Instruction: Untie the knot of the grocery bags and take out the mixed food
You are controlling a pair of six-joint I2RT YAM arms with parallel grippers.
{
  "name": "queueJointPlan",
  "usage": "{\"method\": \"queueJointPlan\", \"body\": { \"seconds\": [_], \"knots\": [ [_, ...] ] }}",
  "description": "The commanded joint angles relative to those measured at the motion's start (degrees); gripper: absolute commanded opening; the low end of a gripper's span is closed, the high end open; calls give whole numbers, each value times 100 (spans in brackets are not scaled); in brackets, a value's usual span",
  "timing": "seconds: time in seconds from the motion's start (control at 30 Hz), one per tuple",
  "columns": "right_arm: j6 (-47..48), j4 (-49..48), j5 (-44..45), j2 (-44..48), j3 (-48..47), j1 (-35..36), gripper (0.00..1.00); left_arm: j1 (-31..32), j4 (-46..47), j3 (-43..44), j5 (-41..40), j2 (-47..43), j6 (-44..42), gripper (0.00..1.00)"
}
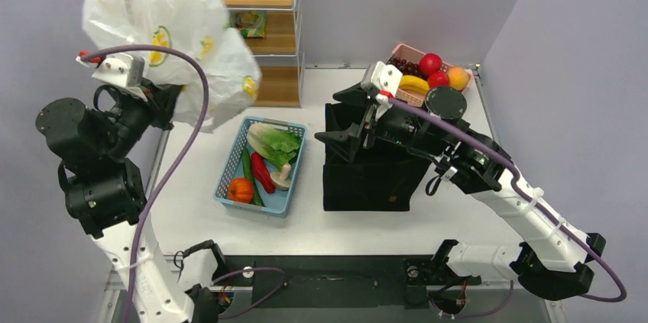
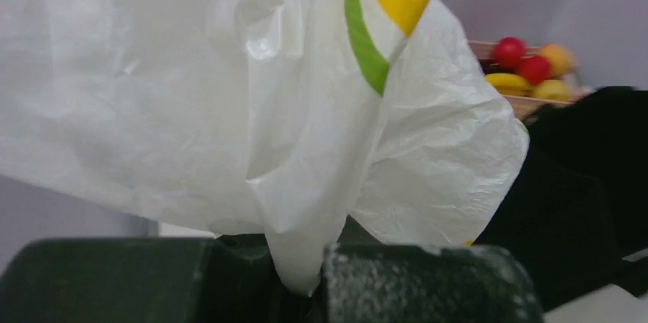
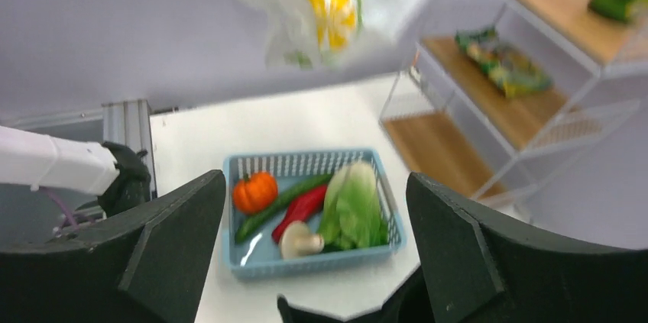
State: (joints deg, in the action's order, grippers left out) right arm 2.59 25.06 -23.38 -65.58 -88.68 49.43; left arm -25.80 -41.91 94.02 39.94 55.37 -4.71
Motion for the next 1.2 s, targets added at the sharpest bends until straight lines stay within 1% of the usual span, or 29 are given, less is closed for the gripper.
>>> {"method": "queueJointPlan", "body": {
  "seconds": [0.0, 0.03, 0.07, 0.1, 0.13, 0.17, 0.2, 0.23, 0.27, 0.3, 0.4, 0.5, 0.53, 0.6, 0.67, 0.7, 0.73, 0.77, 0.8, 0.83, 0.9, 0.97, 1.0, 1.03, 1.07, 1.1, 1.13, 1.17],
  "knots": [
    [1125, -1506, 717, 108, 142, 823, 84, 1140, 994, -458, 1014, 83, 2077, 0],
    [1445, -1704, 754, 94, 164, 1060, 85, 1359, 1241, -620, 888, -28, 2228, 0],
    [1608, -1780, 817, 64, 195, 1170, 85, 1739, 1417, -696, 864, -71, 2277, 0],
    [1867, -1898, 830, 42, 207, 1371, 86, 1847, 1507, -820, 982, -121, 2408, 0],
    [1964, -1943, 805, 1, 228, 1444, 86, 1929, 1778, -883, 1148, -122, 2564, 0],
    [2101, -2009, 750, -25, 242, 1560, 86, 1947, 1912, -1003, 1497, -125, 2915, 0],
    [2165, -2025, 727, -80, 254, 1618, 87, 1969, 2184, -1054, 1682, -117, 3099, 0],
    [2382, -2010, 731, -114, 263, 1744, 87, 2007, 2269, -1108, 2026, -103, 3332, 0],
    [2682, -1999, 756, -181, 286, 1815, 87, 2175, 2238, -1059, 2270, -59, 3356, 0],
    [2829, -1959, 819, -217, 292, 1939, 87, 2268, 2103, -990, 2363, -21, 3168, 0],
    [3440, -1848, 998, -469, 295, 2065, 88, 2784, 1173, -560, 2827, 196, 2488, 0],
    [3801, -1945, 1353, -657, 362, 2079, 88, 3130, 549, -328, 3196, 309, 2128, 0],
    [3845, -1988, 1509, -684, 383, 2079, 88, 3185, 472, -312, 3261, 312, 1993, 0],
    [4011, -2013, 1707, -808, 395, 2079, 88, 3362, 441, -314, 3518, 310, 2014, 0],
    [4209, -2064, 1901, -911, 430, 2073, 89, 3529, 1042, -481, 3737, 259, 2599, 0],
    [4308, -2136, 1987, -960, 464, 2072, 89, 3591, 1780, -670, 3882, 210, 3266, 0],
    [4340, -2180, 2208, -1050, 479, 2071, 89, 3703, 2159, -769, 3947, 184, 3626, 0],
    [4345, -2293, 2361, -1095, 490, 2071, 89, 3766, 3017, -994, 4062, 140, 4378, 0],
    [4328, -2373, 2622, -1154, 507, 2069, 88, 3859, 3314, -1067, 4116, 123, 4626, 0],
    [4256, -2556, 2695, -1156, 522, 2065, 87, 3896, 3332, -1084, 4186, 105, 4674, 0],
    [4061, -2940, 2719, -1107, 625, 2027, 78, 3967, 3128, -1102, 4280, 57, 4632, 0],
    [3832, -3214, 2586, -981, 772, 1994, 51, 3972, 3100, -1168, 4303, -39, 4583, 0],
    [3746, -3255, 2455, -883, 828, 1980, 23, 3948, 3101, -1176, 4303, -73, 4539, 5],
    [3546, -3278, 2423, -845, 845, 1934, 11, 3906, 3110, -1145, 4283, -119, 4432, 12],
    [3454, -3270, 2398, -757, 875, 1910, 1, 3768, 3128, -1107, 4262, -143, 4377, 30],
    [3269, -3259, 2223, -699, 903, 1839, 0, 3640, 3264, -1018, 4253, -188, 4343, 38],
    [3201, -3247, 2149, -560, 995, 1797, 0, 3280, 3407, -982, 4278, -217, 4367, 56],
    [3122, -3181, 1970, -486, 1056, 1712, 0, 3049, 3868, -942, 4338, -303, 4468, 62]
  ]
}}
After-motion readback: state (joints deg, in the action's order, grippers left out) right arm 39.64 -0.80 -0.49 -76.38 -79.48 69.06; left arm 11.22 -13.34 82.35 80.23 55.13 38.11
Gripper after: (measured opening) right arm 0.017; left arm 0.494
